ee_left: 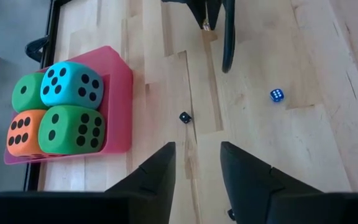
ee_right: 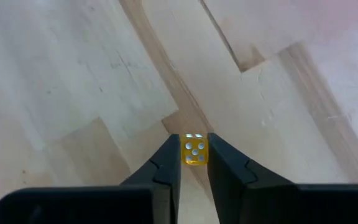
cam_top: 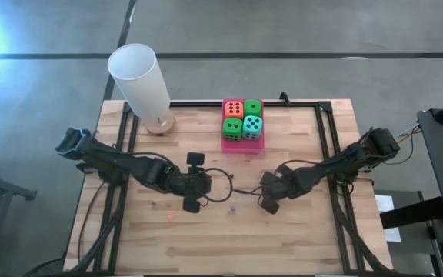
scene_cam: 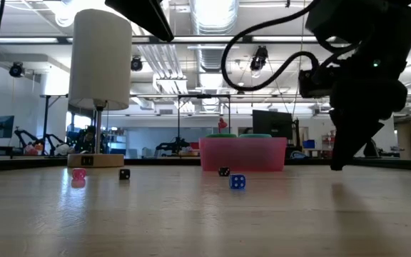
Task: Pick & Place Dice
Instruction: Put the small yellow dice into the red container
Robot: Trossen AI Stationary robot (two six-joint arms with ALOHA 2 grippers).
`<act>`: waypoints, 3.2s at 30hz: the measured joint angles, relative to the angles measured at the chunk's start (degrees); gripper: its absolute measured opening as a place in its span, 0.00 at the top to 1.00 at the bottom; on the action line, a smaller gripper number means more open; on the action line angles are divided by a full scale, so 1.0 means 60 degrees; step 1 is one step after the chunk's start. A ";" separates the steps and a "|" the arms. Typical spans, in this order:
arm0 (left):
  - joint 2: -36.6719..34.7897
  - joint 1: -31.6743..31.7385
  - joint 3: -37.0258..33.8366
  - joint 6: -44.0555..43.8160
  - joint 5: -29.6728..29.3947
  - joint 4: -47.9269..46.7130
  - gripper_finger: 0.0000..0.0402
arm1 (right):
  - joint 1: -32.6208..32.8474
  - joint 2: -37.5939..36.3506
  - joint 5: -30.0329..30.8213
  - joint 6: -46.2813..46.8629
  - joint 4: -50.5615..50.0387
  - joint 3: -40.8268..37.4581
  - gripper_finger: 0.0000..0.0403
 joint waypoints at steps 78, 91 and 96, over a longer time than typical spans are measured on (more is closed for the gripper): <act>0.0000 0.0051 0.0000 -0.0024 0.0004 0.0200 0.68 | -0.5579 -0.0794 0.0941 -0.5367 0.3599 -0.0022 0.50; 0.0000 0.0051 0.0000 -0.0018 0.0004 0.0200 0.69 | -0.6288 -0.0936 0.0937 -0.5510 0.3562 0.0233 0.52; 0.0000 0.0051 0.0000 -0.0025 0.0004 0.0200 0.69 | -0.6269 -0.0936 0.0934 -0.5732 0.3548 0.0408 0.52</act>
